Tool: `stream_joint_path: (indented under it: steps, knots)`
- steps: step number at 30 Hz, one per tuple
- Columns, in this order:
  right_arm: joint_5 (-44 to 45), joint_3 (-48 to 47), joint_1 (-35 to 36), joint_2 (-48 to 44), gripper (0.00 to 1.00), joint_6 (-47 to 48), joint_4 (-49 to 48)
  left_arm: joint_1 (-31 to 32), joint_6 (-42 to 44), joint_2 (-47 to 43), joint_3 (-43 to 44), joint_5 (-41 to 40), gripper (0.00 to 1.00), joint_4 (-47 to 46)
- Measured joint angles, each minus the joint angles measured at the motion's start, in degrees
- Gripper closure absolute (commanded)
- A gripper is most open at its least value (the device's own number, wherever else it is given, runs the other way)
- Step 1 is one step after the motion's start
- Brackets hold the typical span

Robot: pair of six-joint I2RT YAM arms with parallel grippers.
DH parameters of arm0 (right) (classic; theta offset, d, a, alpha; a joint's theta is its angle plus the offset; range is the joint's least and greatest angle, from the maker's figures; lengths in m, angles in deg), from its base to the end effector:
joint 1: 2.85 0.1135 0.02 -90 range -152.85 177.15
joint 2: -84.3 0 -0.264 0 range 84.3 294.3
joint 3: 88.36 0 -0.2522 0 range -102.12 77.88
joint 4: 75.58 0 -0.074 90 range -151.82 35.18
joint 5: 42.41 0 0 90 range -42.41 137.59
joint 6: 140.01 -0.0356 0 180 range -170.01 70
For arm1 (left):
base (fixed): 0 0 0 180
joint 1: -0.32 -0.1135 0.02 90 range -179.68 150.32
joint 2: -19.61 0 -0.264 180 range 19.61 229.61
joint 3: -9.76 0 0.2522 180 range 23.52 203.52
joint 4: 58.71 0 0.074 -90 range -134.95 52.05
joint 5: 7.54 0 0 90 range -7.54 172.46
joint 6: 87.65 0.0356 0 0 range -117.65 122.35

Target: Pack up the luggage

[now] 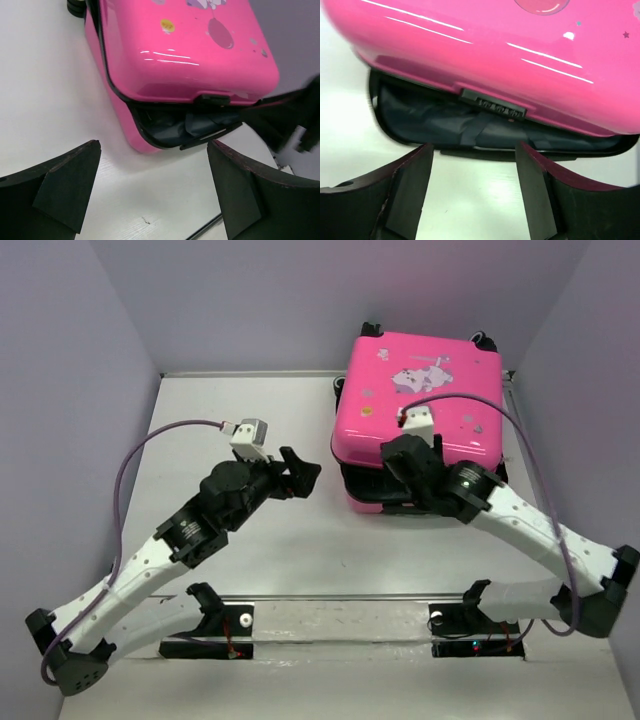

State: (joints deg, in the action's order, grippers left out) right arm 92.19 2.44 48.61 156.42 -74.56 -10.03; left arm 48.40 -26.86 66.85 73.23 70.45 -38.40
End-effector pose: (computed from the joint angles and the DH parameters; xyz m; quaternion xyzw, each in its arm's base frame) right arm 0.1728 0.1768 0.3644 -0.0705 0.8727 -0.0776 0.4769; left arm 0.1334 -0.1375 0.3701 0.0490 0.7297 -0.3635 0.5772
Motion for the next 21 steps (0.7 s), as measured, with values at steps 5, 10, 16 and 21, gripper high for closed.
stream_joint_path:
  steps: [5,10,16,21]
  knots:
    - [-3.7,3.4,-0.7,-13.9,0.86,-1.2,-2.7,-1.4,-0.7,7.6,0.9,0.7,0.01,-2.5]
    - [-6.2,11.5,-22.1,-25.2,0.29,0.3,-9.5,-1.5,-2.6,16.0,0.9,4.2,0.01,-5.1]
    - [-24.7,12.4,-57.2,-19.7,0.1,2.4,-17.5,-1.6,-4.5,21.5,0.9,7.5,0.14,-9.1]
    - [-46.4,16.7,-77.0,-9.0,0.0,-2.4,-26.5,2.0,-5.8,22.1,-1.3,7.3,0.13,-12.3]
